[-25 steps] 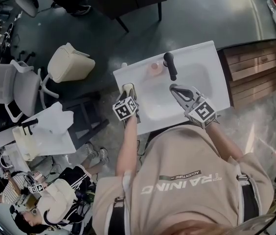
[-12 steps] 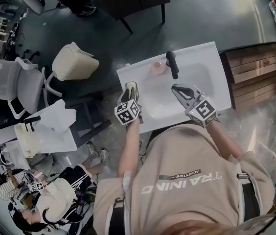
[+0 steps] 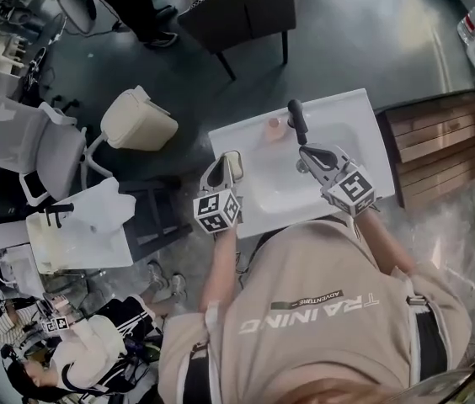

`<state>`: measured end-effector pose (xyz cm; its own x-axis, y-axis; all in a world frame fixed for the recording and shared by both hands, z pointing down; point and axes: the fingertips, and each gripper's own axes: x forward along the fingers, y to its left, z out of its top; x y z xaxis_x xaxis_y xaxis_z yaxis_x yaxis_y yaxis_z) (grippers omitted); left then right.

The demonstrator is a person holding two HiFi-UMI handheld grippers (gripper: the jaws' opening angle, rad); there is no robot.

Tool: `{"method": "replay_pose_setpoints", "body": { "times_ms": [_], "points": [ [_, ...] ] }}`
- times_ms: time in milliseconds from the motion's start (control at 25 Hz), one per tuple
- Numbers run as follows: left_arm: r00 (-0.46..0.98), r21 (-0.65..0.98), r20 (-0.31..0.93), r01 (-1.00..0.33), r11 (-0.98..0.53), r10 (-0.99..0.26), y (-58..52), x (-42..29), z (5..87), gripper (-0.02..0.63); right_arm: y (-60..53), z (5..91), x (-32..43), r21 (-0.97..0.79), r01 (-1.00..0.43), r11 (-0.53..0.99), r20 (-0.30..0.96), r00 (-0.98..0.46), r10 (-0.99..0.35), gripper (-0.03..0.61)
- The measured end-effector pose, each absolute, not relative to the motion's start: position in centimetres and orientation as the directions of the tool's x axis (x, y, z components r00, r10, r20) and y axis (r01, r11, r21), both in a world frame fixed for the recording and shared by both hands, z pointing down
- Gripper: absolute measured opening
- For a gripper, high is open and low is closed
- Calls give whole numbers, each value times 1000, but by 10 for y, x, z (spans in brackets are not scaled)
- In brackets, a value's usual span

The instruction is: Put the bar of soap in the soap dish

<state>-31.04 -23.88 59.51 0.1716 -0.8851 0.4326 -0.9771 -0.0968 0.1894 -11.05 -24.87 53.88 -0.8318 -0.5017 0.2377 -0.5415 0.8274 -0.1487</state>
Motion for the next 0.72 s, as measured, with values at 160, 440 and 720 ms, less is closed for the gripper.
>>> {"method": "replay_pose_setpoints", "body": {
  "times_ms": [160,440,720],
  "points": [
    [182,127,348,-981,-146,-920,-243,-310,549,11,-252,521,-111,-115,-536,836,216,-835,-506,12],
    [224,208,179,-961,-185,-958,-249,-314,472,11,-259,481,-129,-33,-487,873,170,-863,-476,12],
    [197,57,71,-979,-193,-978,-245,-322,416,11,-268,438,-141,40,-481,876,97,-870,-482,14]
  ]
}}
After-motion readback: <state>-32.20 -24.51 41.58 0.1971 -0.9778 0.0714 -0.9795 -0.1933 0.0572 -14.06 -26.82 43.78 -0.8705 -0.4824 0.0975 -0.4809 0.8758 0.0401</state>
